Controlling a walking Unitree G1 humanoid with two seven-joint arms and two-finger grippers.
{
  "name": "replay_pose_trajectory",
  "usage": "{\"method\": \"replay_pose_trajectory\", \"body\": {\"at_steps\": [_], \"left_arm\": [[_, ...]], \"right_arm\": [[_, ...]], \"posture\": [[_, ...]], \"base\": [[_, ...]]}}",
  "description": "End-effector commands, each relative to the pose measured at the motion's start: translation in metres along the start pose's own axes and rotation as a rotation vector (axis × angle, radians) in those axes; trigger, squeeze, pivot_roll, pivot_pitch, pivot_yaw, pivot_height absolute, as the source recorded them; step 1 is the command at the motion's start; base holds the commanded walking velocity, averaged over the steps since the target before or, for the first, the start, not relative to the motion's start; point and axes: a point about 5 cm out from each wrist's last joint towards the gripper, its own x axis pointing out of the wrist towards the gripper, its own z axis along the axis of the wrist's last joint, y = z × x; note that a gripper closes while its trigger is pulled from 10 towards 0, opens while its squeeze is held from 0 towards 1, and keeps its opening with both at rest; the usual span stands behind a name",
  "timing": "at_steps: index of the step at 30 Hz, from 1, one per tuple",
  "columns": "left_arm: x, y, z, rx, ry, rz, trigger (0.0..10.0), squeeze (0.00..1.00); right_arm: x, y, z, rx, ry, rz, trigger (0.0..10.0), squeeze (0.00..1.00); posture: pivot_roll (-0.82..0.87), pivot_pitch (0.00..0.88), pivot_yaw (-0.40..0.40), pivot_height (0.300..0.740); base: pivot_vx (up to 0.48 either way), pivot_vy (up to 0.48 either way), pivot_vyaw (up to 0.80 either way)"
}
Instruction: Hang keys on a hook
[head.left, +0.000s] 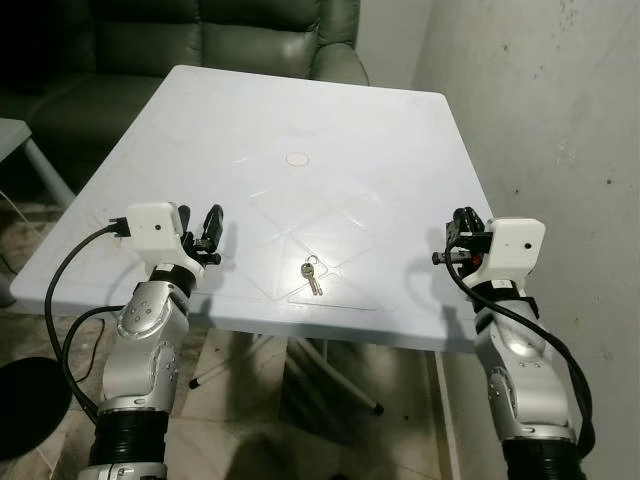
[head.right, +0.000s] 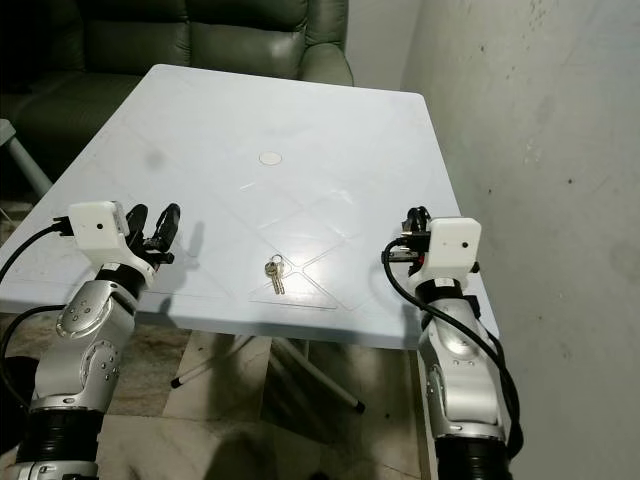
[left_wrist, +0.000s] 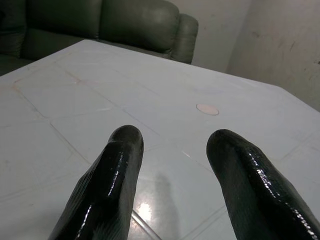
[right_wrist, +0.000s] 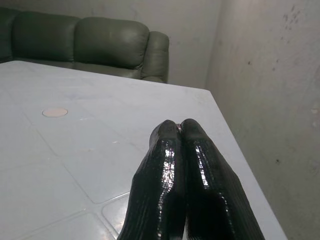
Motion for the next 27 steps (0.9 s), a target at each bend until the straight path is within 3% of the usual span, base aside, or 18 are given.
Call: {"method": "replay_pose_trajectory", "body": {"at_steps": [1,9,15,27], "left_arm": [[0.003,-0.001,0.001,0.008,0.004,-0.004,10.0,0.0],[0.002,-0.001,0.001,0.016,-0.011,-0.02,10.0,0.0],[-0.001,-0.011,0.009,0.021,-0.083,-0.103,10.0,0.0],[0.002,-0.008,0.009,0.004,-0.075,-0.099,10.0,0.0]], "right_arm": [[0.003,-0.003,0.002,-0.02,-0.003,-0.009,10.0,0.0],[0.002,-0.006,0.0,-0.043,0.015,-0.02,10.0,0.0],[0.004,-0.007,0.0,-0.06,0.017,-0.009,10.0,0.0],[0.007,-0.01,0.0,-0.071,0.016,-0.012,10.0,0.0]], "posture": [[0.01,0.016,-0.043,0.74],[0.01,0.015,-0.046,0.74],[0.02,0.013,-0.05,0.74],[0.02,0.016,-0.048,0.74]], "base": [[0.0,0.0,0.0],[0.0,0.0,0.0],[0.0,0.0,0.0],[0.0,0.03,0.0]]}}
